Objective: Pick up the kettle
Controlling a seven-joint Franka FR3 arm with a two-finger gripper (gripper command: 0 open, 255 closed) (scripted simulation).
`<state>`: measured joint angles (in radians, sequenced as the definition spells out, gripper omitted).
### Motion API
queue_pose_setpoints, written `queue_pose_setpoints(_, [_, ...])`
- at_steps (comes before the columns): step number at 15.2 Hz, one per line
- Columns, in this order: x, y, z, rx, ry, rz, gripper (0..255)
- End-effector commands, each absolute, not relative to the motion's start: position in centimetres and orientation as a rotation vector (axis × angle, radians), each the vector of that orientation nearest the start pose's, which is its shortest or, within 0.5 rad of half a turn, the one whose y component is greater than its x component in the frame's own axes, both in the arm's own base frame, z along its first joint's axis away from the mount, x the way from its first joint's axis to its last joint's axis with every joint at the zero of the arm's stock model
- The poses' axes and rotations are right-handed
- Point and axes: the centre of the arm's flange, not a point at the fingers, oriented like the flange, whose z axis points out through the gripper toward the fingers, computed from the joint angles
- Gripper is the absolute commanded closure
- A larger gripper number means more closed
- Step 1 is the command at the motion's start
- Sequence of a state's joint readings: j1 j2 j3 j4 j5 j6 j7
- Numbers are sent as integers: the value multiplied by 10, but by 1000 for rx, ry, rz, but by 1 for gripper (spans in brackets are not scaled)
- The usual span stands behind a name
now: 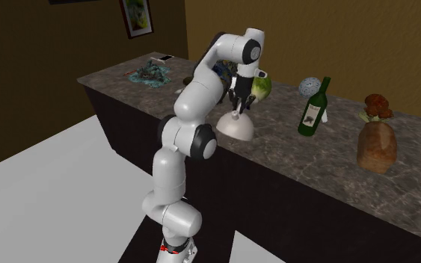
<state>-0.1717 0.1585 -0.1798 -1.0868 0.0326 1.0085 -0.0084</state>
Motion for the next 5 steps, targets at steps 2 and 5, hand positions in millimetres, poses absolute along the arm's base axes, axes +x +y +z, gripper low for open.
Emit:
queue_pose_setpoints(2, [501, -165, 726, -3036, 506, 355, 255])
queue_pose_setpoints(5, [501, -165, 732, -3036, 506, 355, 255])
